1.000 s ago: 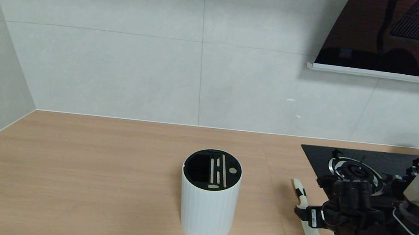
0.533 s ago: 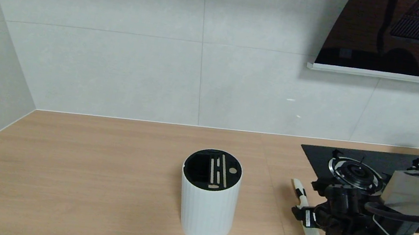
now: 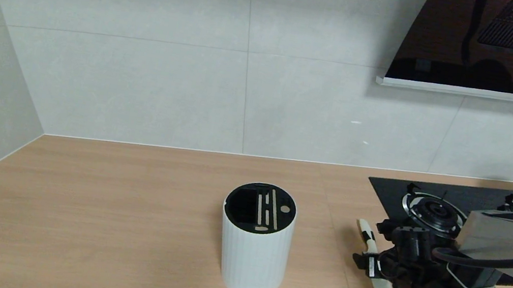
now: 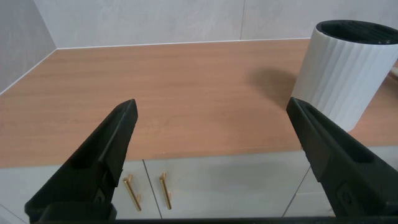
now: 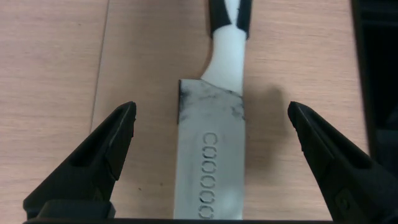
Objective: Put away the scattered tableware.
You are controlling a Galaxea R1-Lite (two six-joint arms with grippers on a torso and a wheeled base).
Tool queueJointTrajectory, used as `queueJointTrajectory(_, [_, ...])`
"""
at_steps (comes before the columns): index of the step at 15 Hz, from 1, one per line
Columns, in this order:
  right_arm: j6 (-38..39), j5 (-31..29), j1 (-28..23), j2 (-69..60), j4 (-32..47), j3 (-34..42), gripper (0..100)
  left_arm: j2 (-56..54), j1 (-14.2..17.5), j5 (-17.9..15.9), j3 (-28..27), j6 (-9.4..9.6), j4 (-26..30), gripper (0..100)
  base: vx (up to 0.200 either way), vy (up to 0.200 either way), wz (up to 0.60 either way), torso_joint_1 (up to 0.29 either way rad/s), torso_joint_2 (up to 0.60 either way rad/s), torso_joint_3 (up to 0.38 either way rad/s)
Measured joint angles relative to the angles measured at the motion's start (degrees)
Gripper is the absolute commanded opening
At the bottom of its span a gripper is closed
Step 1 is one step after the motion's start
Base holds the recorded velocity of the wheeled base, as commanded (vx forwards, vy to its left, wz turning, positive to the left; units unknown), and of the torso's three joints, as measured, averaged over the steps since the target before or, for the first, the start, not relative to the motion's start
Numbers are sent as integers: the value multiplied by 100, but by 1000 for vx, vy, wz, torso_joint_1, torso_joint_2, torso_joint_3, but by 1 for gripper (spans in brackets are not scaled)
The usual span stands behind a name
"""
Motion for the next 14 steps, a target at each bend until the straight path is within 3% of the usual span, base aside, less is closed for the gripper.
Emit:
queueJointTrajectory(12, [20, -61, 13, 294, -6, -243, 100, 0, 0, -2, 0, 0, 0, 100, 0, 0, 0, 0, 0, 0])
queueJointTrajectory(13, [17, -66, 11, 305, -9, -249, 0, 0, 0, 0, 0, -2, 0, 100, 0, 0, 0, 0, 0, 0])
queueJointTrajectory(14, [15, -63, 6, 313, -13, -251, 0, 0, -2, 0, 0, -2, 0, 100, 0, 0, 0, 0, 0, 0])
